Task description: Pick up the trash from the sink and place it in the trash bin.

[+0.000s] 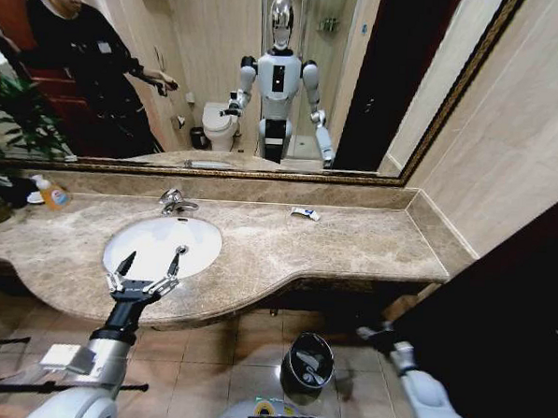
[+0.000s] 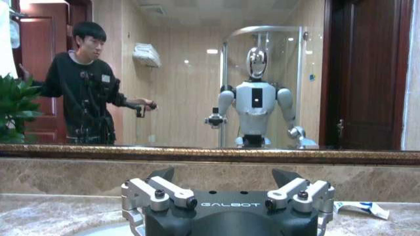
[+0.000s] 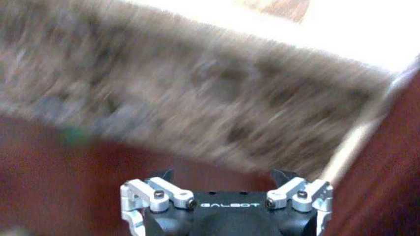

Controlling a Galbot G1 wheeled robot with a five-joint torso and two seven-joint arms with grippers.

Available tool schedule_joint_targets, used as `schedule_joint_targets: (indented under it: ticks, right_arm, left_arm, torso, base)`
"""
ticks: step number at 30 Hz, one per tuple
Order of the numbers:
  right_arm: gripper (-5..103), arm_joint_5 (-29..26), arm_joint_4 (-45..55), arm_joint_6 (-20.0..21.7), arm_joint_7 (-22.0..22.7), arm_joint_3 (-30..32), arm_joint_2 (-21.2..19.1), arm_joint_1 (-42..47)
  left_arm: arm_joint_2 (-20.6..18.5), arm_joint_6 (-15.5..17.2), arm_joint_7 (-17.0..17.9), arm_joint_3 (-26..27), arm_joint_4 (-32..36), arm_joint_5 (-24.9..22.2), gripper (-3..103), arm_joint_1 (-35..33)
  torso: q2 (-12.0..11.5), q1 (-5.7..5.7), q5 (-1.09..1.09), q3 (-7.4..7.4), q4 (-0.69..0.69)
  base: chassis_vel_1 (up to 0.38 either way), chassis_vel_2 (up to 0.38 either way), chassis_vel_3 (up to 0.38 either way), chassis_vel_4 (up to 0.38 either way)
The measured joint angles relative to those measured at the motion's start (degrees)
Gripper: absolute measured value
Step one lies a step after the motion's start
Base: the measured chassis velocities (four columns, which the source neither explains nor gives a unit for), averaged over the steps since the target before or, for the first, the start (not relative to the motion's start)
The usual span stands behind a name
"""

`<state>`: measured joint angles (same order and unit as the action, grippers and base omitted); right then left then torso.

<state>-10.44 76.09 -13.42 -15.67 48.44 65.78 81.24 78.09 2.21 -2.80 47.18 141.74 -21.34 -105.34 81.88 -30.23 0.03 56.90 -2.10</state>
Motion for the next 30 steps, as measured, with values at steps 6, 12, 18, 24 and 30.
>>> schedule_joint_targets:
  ticks: [6,12,18,24,30]
  right_arm:
    - [100,-8.73,17.44,6.04,-9.24,11.01,0.49,3.33]
    - [100,-16.35,32.35,15.46,-10.61,8.69,1.15,2.59]
    - [100,-18.58,37.62,30.01,-2.75,-8.98,1.73,-10.87]
    - [100,-17.03,25.04,32.94,1.94,-22.18,-0.13,-26.84]
    - [100,-17.32,15.43,34.20,9.78,-35.67,-0.68,-40.19]
  left_arm:
    - [0.00,0.00,0.00,0.00,0.00,0.00,100,0.00]
    - [0.00,0.00,-0.01,0.00,0.00,0.00,100,0.00]
    - [0.00,0.00,0.01,0.00,0.00,0.00,100,0.00]
    - [0.00,0.00,0.00,0.00,0.00,0.00,100,0.00]
    - [0.00,0.00,0.01,0.00,0.00,0.00,100,0.00]
  torso:
    - [0.00,0.00,-0.04,0.00,0.00]
    - [0.00,0.00,-0.04,0.00,0.00]
    - [0.00,0.00,-0.02,0.00,-0.04]
    - [0.00,-0.02,-0.02,0.01,-0.02]
    - [0.00,-0.01,-0.05,0.01,-0.02]
  base:
    - [0.000,0.000,0.000,0.000]
    - [0.000,0.000,0.000,0.000]
    - [0.000,0.000,0.000,0.000]
    - [0.000,0.000,0.000,0.000]
    - [0.000,0.000,0.000,0.000]
